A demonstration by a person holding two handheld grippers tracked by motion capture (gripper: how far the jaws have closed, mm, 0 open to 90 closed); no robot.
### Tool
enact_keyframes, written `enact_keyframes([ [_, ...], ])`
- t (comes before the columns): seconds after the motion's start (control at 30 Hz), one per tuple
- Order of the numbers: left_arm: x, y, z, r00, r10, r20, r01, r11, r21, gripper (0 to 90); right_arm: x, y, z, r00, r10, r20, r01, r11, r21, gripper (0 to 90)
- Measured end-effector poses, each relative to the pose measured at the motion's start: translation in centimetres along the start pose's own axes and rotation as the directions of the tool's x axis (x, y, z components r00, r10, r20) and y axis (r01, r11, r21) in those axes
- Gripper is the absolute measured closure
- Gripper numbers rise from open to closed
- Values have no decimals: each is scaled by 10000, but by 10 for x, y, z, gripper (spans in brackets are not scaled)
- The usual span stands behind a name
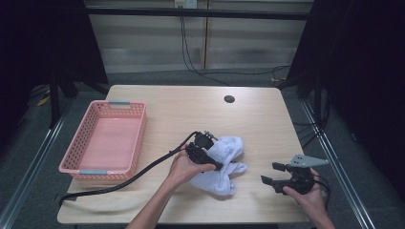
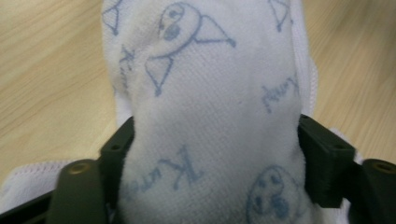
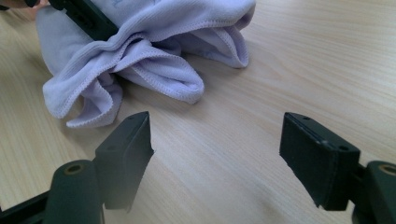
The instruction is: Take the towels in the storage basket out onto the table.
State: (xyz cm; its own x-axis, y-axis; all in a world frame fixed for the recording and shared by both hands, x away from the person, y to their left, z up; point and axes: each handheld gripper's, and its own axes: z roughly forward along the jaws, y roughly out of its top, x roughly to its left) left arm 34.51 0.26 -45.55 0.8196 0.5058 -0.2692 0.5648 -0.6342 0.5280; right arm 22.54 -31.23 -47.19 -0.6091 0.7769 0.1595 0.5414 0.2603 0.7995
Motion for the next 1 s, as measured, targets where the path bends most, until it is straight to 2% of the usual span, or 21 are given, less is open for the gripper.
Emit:
enact_keyframes([
  [0.07, 5, -3, -3, 9997, 37, 248, -33, 9999, -167, 221, 0, 0, 1, 10000, 13, -36, -12, 10000, 57, 249],
  [0.17, 9, -6, -7, 9993, 18, 386, -2, 9991, -414, 191, 2, 0, 4, 9999, 18, -115, -16, 9999, 100, 249],
  [0.2, 8, -9, -11, 9996, -2, 279, 18, 9984, -572, 172, 3, 0, 6, 9999, 2, -150, 0, 9999, 141, 249],
  [0.23, 7, -9, -14, 9997, 142, 197, -134, 9991, -398, 163, 3, 1, 7, 9998, -13, -207, 18, 9998, 204, 249],
  [0.3, 5, -9, -15, 9998, 91, 147, -83, 9986, -528, 164, 5, 1, 8, 9996, -16, -289, 23, 9998, 220, 249],
  [0.37, 1, -8, -24, 9999, 116, 78, -112, 9983, -568, 164, 7, 2, 9, 9993, -9, -364, 15, 9999, 161, 249],
  [0.4, -1, -8, -26, 9999, -90, 102, 97, 9975, -706, 164, 8, 2, 10, 9991, -16, -430, 23, 9998, 176, 249],
  [0.5, -3, -10, -33, 10000, -61, -58, 56, 9961, -884, 164, 12, 4, 10, 9986, -73, -515, 80, 9999, 142, 252],
  [0.53, -7, -13, -38, 9997, -246, -89, 234, 9926, -1188, 166, 14, 5, 10, 9986, -63, -532, 70, 9999, 118, 254],
  [0.57, -7, -13, -38, 9997, -246, -89, 234, 9926, -1188, 168, 16, 6, 11, 9981, -85, -610, 92, 9999, 116, 264],
  [0.6, -8, -18, -46, 9999, -104, -96, 90, 9915, -1298, 195, 17, 7, 12, 9972, -113, -734, 120, 9999, 87, 276],
  [0.67, -8, -20, -49, 9999, -162, -36, 155, 9908, -1346, 215, 18, 8, 13, 9970, -132, -766, 141, 9998, 119, 276],
  [0.7, -9, -22, -54, 9991, -306, -297, 260, 9895, -1423, 209, 20, 10, 14, 9967, -213, -786, 224, 9997, 130, 276],
  [0.73, -11, -27, -62, 9987, -334, -386, 267, 9862, -1633, 206, 23, 13, 16, 9959, -243, -867, 253, 9996, 101, 280],
  [0.77, -11, -27, -62, 9987, -334, -386, 267, 9862, -1633, 230, 23, 13, 16, 9959, -243, -867, 253, 9996, 101, 280],
  [0.8, -12, -35, -69, 9991, -417, -117, 392, 9855, -1651, 241, 26, 15, 19, 9935, -371, -1079, 383, 9992, 91, 318],
  [0.87, -16, -45, -76, 9985, -358, -417, 279, 9836, -1780, 277, 30, 17, 21, 9925, -472, -1132, 493, 9987, 160, 333],
  [0.93, -20, -55, -80, 9992, -290, -262, 243, 9862, -1638, 309, 33, 18, 24, 9896, -609, -1305, 643, 9977, 225, 372],
  [0.97, -21, -61, -82, 9992, -285, -295, 230, 9852, -1701, 357, 35, 19, 26, 9883, -660, -1374, 704, 9971, 276, 375],
  [1.0, -22, -65, -83, 9988, -296, -395, 225, 9853, -1691, 363, 36, 19, 28, 9873, -692, -1432, 748, 9966, 340, 381],
])
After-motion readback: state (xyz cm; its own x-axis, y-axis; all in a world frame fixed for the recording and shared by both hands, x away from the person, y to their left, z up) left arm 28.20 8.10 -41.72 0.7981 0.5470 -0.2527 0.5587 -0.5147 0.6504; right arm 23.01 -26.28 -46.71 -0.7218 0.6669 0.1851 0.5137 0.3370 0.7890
